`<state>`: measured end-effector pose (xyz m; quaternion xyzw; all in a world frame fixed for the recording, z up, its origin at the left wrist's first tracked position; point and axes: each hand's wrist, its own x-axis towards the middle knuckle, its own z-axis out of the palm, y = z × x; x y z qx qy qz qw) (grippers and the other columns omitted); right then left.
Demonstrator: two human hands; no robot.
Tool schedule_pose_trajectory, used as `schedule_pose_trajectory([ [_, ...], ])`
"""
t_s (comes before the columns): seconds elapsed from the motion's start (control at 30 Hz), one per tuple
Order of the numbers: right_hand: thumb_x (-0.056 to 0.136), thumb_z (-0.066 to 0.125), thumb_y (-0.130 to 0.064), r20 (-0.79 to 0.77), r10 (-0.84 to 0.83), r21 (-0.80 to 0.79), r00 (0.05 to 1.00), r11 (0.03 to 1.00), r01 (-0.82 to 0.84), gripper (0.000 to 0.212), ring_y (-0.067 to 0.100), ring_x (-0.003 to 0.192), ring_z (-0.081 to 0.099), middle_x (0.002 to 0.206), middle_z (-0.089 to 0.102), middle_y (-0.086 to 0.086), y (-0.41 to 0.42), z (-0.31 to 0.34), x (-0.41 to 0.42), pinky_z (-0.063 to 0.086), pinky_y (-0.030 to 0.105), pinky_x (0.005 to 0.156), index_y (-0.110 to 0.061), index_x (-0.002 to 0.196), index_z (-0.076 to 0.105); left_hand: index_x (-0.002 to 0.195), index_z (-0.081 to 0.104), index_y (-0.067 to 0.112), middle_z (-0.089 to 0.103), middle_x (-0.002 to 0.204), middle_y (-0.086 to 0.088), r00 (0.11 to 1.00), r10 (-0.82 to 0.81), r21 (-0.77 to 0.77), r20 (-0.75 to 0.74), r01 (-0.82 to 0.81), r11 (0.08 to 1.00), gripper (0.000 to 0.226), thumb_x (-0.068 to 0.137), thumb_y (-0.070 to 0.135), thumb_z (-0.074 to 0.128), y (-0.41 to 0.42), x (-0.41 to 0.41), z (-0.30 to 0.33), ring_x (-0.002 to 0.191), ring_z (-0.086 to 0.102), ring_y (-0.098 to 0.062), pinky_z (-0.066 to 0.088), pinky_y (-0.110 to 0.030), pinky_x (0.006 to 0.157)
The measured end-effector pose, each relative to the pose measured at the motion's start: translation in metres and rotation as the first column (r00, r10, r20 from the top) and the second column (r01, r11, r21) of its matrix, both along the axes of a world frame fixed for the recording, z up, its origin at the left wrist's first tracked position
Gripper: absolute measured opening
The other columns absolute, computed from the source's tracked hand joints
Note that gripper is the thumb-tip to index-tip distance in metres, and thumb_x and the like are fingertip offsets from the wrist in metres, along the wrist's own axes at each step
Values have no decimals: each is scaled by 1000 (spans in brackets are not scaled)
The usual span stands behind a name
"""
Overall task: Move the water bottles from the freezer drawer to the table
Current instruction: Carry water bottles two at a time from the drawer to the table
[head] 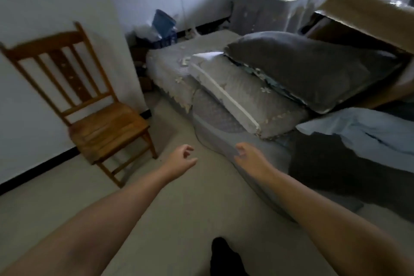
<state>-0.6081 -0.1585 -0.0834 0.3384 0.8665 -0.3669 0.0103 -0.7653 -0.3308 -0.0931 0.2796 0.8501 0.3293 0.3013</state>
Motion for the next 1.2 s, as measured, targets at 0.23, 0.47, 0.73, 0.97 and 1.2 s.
schedule_pose_trajectory([
  [0.23,94,56,-19,71,464,152,883,870,-470,39,28,114,54,133,47,13,19,6,-123,40,28,97,-10,131,50,125,52,14,55,121,-5,940,314,-50,-135,-323,945,38,91,28,60,-45,-60,18,108,59,-25,47,-31,78],
  [0.47,94,52,-26,164,781,188,603,575,-796,34,23,118,51,131,46,6,-58,-2,-219,43,34,100,-17,126,54,127,52,10,56,126,-12,791,562,-170,-243,-605,778,38,92,26,57,-127,-55,13,115,55,-25,44,-33,95],
  [0.73,93,46,-21,283,926,246,250,182,-952,32,28,113,51,128,48,11,-219,-9,-292,48,40,91,-13,123,55,134,47,13,49,135,-12,564,773,-307,-290,-820,484,44,93,29,55,-249,-53,5,119,52,-27,44,-37,99],
  [0.97,95,43,-20,326,934,287,147,50,-957,37,29,118,51,133,50,11,-346,-10,-359,45,37,96,-12,130,53,134,46,13,50,134,-11,500,804,-302,-322,-859,414,44,94,29,55,-350,-110,3,117,53,-26,44,-35,97],
  [1.2,95,44,-18,338,934,287,115,14,-958,32,29,112,54,124,55,13,-475,5,-425,47,36,95,-8,121,58,134,46,14,50,133,-11,423,844,-269,-329,-899,346,44,93,29,55,-473,-154,25,116,53,-26,42,-35,97],
])
